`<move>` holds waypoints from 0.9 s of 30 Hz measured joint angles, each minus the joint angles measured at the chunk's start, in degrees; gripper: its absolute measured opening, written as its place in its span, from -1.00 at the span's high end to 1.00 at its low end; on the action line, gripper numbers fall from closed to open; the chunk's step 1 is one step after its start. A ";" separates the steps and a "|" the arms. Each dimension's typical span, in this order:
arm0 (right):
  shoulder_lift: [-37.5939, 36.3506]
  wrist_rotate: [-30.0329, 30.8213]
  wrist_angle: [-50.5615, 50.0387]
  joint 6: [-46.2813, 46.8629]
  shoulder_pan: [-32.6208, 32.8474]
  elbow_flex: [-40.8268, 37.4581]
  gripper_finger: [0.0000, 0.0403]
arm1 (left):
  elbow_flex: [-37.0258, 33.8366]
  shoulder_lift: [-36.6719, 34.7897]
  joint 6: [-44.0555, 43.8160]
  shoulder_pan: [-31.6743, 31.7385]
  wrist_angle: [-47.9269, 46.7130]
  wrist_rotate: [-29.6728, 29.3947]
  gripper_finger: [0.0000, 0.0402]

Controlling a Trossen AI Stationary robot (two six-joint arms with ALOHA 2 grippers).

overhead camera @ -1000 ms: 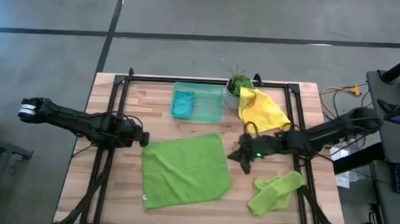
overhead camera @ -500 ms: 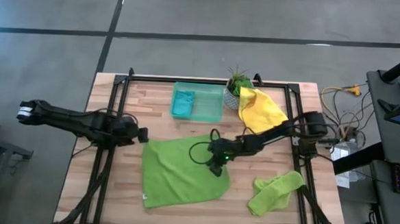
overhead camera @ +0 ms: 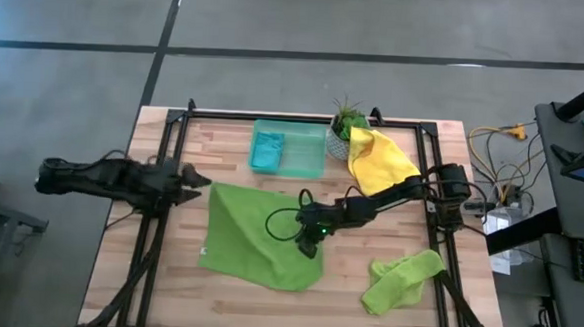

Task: Fold microfiber towels
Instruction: Fold the green microfiber towel

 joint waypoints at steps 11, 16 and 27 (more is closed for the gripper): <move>-0.28 0.22 -1.08 0.53 -0.09 0.25 0.96 | -0.25 -12.84 1.95 0.02 0.61 -5.60 -0.87; -2.06 2.31 -2.92 0.44 -0.07 1.26 0.96 | -1.10 -11.32 8.87 0.02 1.47 -0.42 -0.87; -12.41 5.68 -11.89 0.45 1.16 0.98 0.96 | -5.31 19.55 22.88 -3.61 28.00 27.45 -0.86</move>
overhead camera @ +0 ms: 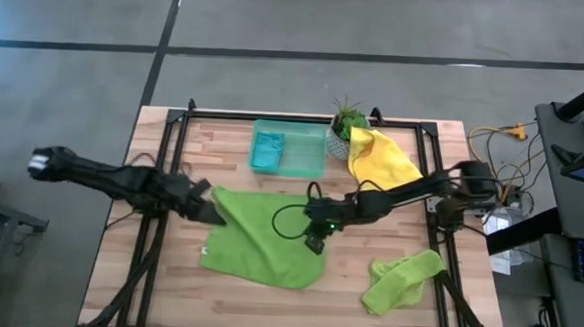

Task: Fold microfiber towels
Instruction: Fold the green microfiber towel

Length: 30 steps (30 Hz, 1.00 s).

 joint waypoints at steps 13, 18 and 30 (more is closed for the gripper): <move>-13.63 9.82 -11.58 -1.50 2.91 -0.87 0.96 | 3.84 40.47 -13.25 -20.76 23.17 6.55 -0.35; -15.61 10.25 -12.40 -3.04 3.01 -2.45 0.96 | 7.50 43.57 -21.08 -28.19 25.47 4.34 -0.22; -16.00 7.06 -9.66 -2.96 8.13 -9.42 0.96 | 9.09 31.93 -28.83 -33.65 19.92 -10.34 -0.15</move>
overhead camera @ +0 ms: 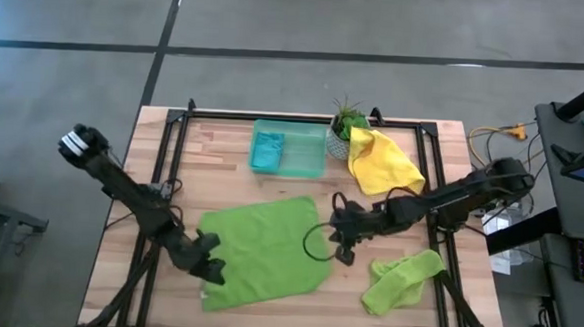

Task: Fold microfiber towels
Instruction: Fold the green microfiber towel

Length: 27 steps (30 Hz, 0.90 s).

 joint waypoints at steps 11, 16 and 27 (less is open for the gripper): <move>-1.71 -1.00 18.32 6.50 6.30 -4.04 0.96 | -0.13 -13.42 31.28 0.00 25.57 -24.04 -0.14; -1.71 2.53 22.74 10.88 6.40 -3.61 0.96 | -0.03 -14.27 44.42 0.07 37.30 -23.42 -0.14; -1.73 4.26 23.59 16.14 9.00 -1.88 0.96 | 0.09 -13.96 57.76 0.09 36.87 -20.97 0.79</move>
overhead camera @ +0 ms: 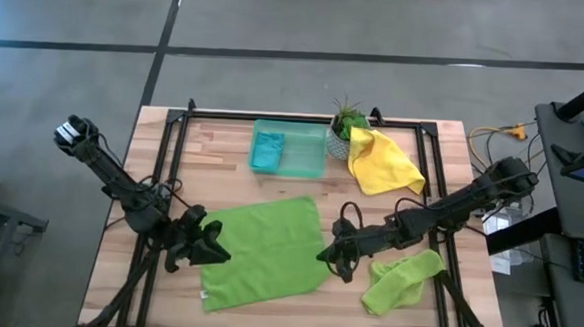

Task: Fold microfiber towels
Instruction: Fold the green microfiber towel

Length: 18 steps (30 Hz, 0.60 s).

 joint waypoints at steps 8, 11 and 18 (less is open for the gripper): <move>0.00 6.05 -4.09 8.03 6.55 -0.21 0.96 | -0.47 0.47 0.33 0.02 -4.09 -0.03 0.94; 0.00 8.56 -4.93 11.38 9.13 -0.22 0.96 | -0.47 1.57 0.45 0.02 -4.20 -0.04 0.94; 4.54 10.19 -4.55 18.99 11.28 0.00 0.96 | -0.49 5.45 -0.65 0.52 -8.74 1.39 0.94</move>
